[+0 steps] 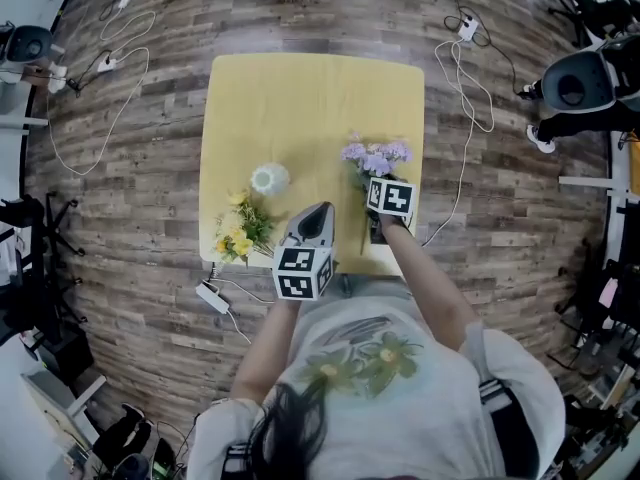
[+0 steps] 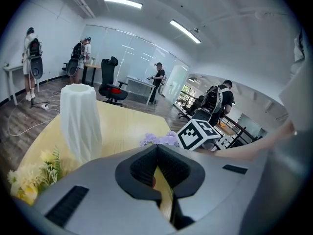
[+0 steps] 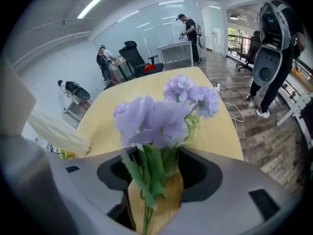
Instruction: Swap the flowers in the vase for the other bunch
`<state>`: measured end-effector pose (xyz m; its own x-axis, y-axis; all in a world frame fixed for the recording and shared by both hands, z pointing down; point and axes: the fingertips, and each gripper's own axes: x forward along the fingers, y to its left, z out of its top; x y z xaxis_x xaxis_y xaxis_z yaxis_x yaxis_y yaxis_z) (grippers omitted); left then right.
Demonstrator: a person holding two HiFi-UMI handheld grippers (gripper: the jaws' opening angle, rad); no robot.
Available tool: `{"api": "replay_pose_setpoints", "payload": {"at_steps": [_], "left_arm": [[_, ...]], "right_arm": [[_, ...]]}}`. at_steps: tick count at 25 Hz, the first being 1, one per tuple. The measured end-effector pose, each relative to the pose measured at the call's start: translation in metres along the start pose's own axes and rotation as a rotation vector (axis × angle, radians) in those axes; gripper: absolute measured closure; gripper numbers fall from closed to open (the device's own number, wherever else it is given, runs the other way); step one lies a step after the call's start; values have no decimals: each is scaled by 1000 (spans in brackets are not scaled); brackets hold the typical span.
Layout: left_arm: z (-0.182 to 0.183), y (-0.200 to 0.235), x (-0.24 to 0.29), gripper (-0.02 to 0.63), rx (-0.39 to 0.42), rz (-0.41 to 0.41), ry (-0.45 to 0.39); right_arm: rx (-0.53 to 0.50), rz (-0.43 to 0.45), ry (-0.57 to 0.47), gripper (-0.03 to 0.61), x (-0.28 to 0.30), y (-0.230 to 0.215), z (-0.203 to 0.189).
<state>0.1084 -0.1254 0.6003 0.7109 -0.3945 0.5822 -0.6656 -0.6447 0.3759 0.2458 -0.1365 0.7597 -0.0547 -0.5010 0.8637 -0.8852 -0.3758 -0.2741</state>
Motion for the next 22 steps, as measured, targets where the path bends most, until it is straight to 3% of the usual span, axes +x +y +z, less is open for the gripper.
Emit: {"api": "replay_pose_setpoints", "payload": {"at_steps": [3, 6, 10, 15, 22], "left_arm": [[-8, 3, -3, 595, -1, 12, 12], [-10, 6, -6, 595, -8, 16, 14], [-11, 7, -9, 595, -7, 24, 15], [-7, 0, -16, 595, 2, 26, 0], [-4, -11, -32, 595, 12, 50, -34]], "right_arm": [[-9, 0, 29, 331, 9, 1, -7], [-43, 18, 26, 452, 8, 9, -4], [-80, 43, 13, 494, 2, 18, 0], [-144, 103, -60, 500, -22, 33, 13], [-285, 303, -165, 499, -74, 76, 25]]}}
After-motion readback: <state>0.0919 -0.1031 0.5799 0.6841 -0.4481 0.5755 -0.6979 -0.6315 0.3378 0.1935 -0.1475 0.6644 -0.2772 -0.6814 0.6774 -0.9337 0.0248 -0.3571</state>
